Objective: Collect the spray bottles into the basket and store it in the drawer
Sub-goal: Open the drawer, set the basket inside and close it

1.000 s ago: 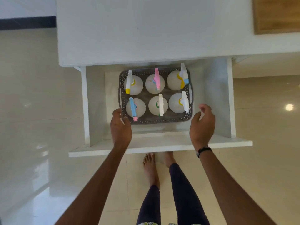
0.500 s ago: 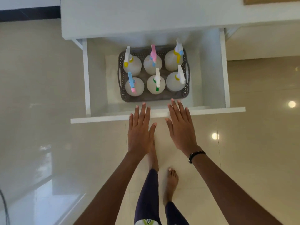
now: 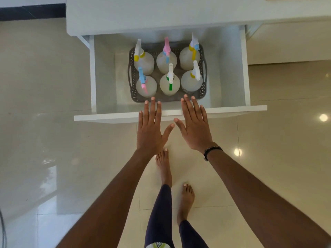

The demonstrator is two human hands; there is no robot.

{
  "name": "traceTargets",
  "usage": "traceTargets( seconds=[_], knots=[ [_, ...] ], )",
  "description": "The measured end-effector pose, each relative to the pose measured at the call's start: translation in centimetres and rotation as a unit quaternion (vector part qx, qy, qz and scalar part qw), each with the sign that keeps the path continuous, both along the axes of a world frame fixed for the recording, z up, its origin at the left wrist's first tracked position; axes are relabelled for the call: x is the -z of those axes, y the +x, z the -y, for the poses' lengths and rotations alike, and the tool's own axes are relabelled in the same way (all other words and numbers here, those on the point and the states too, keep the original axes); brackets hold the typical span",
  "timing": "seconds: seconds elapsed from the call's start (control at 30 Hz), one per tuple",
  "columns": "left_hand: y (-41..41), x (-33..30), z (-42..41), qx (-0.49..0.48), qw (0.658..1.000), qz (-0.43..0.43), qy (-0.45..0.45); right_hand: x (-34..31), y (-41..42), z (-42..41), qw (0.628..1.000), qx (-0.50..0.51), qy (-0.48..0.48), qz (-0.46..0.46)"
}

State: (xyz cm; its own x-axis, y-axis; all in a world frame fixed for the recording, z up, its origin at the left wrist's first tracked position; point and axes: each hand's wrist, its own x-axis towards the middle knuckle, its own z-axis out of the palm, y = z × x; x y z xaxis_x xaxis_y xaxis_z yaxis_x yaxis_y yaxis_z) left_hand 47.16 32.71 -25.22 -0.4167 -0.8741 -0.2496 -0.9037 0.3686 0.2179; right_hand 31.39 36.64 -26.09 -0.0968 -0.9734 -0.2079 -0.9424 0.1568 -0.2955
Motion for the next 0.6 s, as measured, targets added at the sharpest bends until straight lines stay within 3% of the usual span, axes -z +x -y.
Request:
traceTargets(
  seconds=[0.6],
  knots=[
    [-2.7,0.8,10.4,0.011,0.999,-0.016,-0.043,0.8,-2.8,10.4,0.998,-0.007,-0.054,-0.038]
  ],
)
